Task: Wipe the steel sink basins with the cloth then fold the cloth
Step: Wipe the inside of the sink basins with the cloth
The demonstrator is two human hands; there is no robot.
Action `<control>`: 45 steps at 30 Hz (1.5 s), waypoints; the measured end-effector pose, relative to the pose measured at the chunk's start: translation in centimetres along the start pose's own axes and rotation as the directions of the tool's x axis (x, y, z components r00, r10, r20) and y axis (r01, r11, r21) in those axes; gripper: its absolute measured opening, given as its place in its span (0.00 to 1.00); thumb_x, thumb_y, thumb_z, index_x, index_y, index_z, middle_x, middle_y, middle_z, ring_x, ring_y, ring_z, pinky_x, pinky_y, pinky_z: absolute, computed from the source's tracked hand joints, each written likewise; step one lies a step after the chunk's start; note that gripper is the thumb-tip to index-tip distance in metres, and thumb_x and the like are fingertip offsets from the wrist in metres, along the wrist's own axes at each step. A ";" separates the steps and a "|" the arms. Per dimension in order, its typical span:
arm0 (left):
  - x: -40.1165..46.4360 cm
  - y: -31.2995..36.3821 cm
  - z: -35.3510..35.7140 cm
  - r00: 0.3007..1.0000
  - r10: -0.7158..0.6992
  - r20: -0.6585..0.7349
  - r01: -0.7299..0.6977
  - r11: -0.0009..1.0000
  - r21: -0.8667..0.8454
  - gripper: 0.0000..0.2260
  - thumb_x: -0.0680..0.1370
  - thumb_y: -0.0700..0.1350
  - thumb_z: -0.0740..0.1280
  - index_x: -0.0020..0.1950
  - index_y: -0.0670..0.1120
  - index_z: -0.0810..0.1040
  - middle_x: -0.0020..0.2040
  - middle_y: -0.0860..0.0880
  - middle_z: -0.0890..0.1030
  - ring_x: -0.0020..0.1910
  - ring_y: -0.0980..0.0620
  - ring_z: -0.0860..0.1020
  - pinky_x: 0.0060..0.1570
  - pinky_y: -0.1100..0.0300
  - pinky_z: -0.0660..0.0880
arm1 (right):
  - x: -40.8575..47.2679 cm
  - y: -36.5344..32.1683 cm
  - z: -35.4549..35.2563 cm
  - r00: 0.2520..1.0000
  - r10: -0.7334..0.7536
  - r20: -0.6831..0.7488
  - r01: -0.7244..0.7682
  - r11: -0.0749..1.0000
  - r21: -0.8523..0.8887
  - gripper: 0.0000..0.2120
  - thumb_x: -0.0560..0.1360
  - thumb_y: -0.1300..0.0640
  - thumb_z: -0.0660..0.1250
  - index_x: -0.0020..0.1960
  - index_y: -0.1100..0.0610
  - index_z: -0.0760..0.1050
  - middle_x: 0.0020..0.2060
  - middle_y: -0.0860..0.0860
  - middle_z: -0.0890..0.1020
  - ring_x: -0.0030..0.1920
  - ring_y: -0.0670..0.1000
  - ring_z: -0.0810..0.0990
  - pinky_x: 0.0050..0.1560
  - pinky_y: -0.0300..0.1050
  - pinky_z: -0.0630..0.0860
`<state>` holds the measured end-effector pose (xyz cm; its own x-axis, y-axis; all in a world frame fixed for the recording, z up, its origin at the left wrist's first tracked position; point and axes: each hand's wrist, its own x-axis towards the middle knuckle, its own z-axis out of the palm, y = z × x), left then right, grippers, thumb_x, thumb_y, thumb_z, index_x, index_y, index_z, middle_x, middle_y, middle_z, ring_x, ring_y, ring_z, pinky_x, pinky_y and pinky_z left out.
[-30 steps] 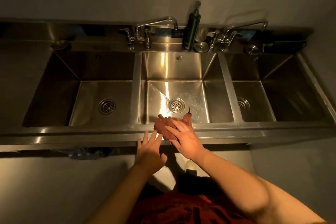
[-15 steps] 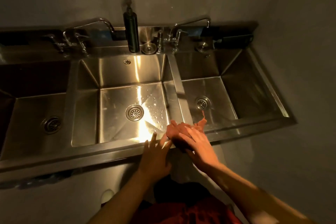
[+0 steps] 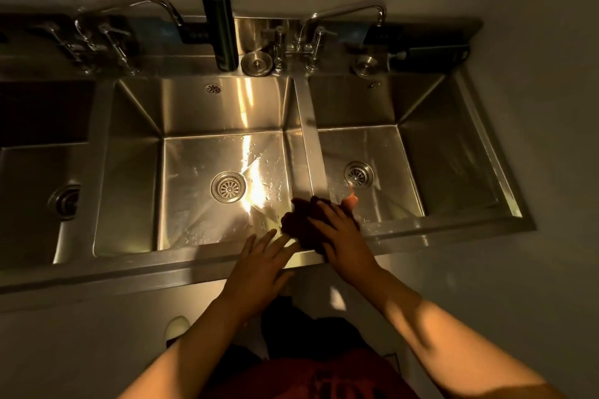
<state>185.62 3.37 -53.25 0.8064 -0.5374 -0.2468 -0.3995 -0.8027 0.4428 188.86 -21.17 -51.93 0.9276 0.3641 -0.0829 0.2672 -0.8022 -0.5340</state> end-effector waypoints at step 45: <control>-5.1 -4.3 -2.8 0.966 -0.249 -0.072 0.249 0.969 -0.003 0.36 0.77 0.68 0.56 0.82 0.52 0.64 0.78 0.48 0.70 0.78 0.42 0.66 0.78 0.39 0.60 | 0.6 -3.8 4.4 0.979 0.190 -0.075 -0.191 0.982 -0.003 0.22 0.80 0.50 0.63 0.73 0.46 0.72 0.77 0.50 0.67 0.78 0.58 0.61 0.70 0.68 0.64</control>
<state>184.47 10.32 -51.44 0.9096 -0.3011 -0.2864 -0.1847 -0.9103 0.3704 187.22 -15.83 -53.68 0.9784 0.1684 -0.1199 0.0858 -0.8586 -0.5054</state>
